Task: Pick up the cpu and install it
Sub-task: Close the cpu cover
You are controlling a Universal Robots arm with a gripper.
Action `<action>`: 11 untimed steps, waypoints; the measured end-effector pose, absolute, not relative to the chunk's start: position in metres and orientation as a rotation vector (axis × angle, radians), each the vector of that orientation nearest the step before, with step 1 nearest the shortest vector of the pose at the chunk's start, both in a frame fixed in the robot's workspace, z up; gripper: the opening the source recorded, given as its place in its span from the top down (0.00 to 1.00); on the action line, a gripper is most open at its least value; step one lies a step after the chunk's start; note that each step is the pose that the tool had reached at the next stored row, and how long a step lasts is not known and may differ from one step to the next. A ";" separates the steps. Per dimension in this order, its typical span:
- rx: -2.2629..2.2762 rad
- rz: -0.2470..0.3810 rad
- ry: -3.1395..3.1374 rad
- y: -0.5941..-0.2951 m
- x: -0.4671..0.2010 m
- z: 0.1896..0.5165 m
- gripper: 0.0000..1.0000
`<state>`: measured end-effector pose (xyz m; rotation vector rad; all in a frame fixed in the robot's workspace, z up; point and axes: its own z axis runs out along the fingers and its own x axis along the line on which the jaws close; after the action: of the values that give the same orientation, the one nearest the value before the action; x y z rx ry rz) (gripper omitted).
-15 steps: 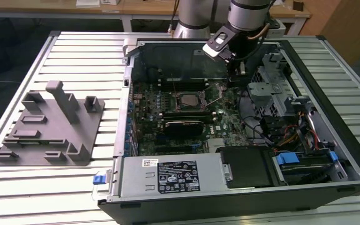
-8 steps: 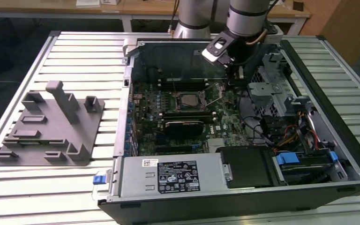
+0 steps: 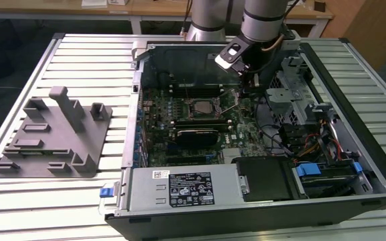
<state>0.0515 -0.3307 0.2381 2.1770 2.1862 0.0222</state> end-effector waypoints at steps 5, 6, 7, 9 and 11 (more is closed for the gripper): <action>2.177 0.022 2.186 -0.331 0.043 0.238 0.89; 2.177 0.022 2.186 -0.331 0.041 0.238 0.89; 2.177 0.022 2.186 -0.331 0.038 0.238 0.89; 2.177 0.022 2.186 -0.330 0.033 0.238 0.89; 2.177 0.022 2.186 -0.330 0.028 0.238 0.89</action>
<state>0.0285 -0.3303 0.2378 2.1769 2.1861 0.0222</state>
